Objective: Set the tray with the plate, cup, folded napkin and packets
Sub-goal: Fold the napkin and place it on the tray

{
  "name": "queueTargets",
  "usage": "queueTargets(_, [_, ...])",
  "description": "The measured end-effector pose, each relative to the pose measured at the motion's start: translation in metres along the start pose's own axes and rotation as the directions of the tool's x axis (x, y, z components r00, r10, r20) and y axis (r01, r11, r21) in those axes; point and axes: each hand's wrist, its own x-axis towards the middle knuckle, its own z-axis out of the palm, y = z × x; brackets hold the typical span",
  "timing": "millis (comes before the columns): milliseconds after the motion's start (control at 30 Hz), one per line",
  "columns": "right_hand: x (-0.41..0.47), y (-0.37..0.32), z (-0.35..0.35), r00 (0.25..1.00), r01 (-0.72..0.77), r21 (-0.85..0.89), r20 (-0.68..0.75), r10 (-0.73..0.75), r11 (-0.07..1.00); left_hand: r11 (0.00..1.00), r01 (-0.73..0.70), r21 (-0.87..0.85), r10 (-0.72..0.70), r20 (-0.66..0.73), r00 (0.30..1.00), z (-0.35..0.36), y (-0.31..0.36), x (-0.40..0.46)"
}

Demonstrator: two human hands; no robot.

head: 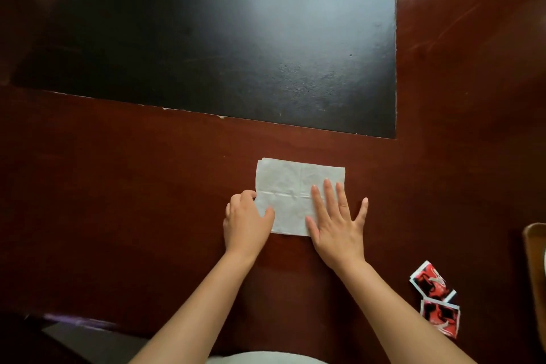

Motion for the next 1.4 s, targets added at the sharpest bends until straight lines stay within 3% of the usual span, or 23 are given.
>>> queueTargets(167, [0.001,0.0,0.0,1.0,0.016,0.013,0.002,-0.016,1.0,0.985,0.092,-0.145,-0.083,0.069,0.994,-0.002,0.002,0.002])
queueTargets(267, [0.001,0.001,0.0,1.0,0.02,0.014,-0.003,-0.02,1.0,0.975,0.083,-0.209,-0.063,0.097,0.993,-0.001,0.001,-0.002])
queueTargets(400, [0.002,0.002,0.001,1.0,0.02,0.049,-0.01,-0.019,0.999,0.9,0.127,-0.416,-0.047,0.198,0.979,0.0,-0.004,-0.004])
queueTargets(567, [-0.007,0.006,-0.009,0.992,0.019,0.113,-0.125,-0.005,0.993,0.881,0.066,-0.468,0.01,0.157,0.987,0.004,-0.004,-0.013])
queueTargets(667, [-0.017,0.011,-0.007,0.994,0.062,0.068,-0.093,-0.055,0.996,0.9,-0.079,-0.429,0.098,0.023,0.995,0.008,0.004,-0.026])
queueTargets(767, [-0.018,0.016,-0.003,0.995,0.073,0.043,-0.066,-0.07,0.996,0.883,-0.314,-0.348,0.298,-0.102,0.949,0.013,0.013,-0.037])
queueTargets(900, [-0.016,0.018,-0.006,0.993,0.092,0.051,-0.084,-0.088,0.994,0.866,-0.448,-0.224,0.441,-0.085,0.894,0.028,0.022,-0.039])
queueTargets(967, [-0.019,0.023,-0.007,0.987,0.028,0.147,-0.161,-0.004,0.989,0.863,-0.436,-0.255,0.448,-0.012,0.894,0.034,0.027,-0.039])
queueTargets(1033, [-0.024,0.034,-0.006,0.941,-0.104,0.344,-0.269,0.204,0.933,0.857,-0.437,-0.273,0.461,0.028,0.887,0.039,0.028,-0.039])
queueTargets(1133, [-0.034,0.047,-0.006,0.866,-0.197,0.54,-0.295,0.403,0.818,0.82,-0.547,-0.168,0.544,-0.068,0.836,0.046,0.023,-0.033])
queueTargets(1200, [-0.037,0.049,-0.009,0.881,-0.134,0.497,-0.336,0.333,0.857,0.795,-0.606,-0.015,0.605,-0.048,0.795,0.052,0.019,-0.026])
queueTargets(1267, [-0.035,0.046,-0.012,0.919,-0.029,0.401,-0.349,0.182,0.916,0.741,-0.643,0.196,0.641,0.081,0.763,0.057,0.015,-0.017])
queueTargets(1400, [-0.022,0.04,-0.009,0.97,0.11,0.211,-0.235,-0.059,0.971,0.597,-0.677,0.431,0.64,0.252,0.725,0.065,0.009,-0.005])
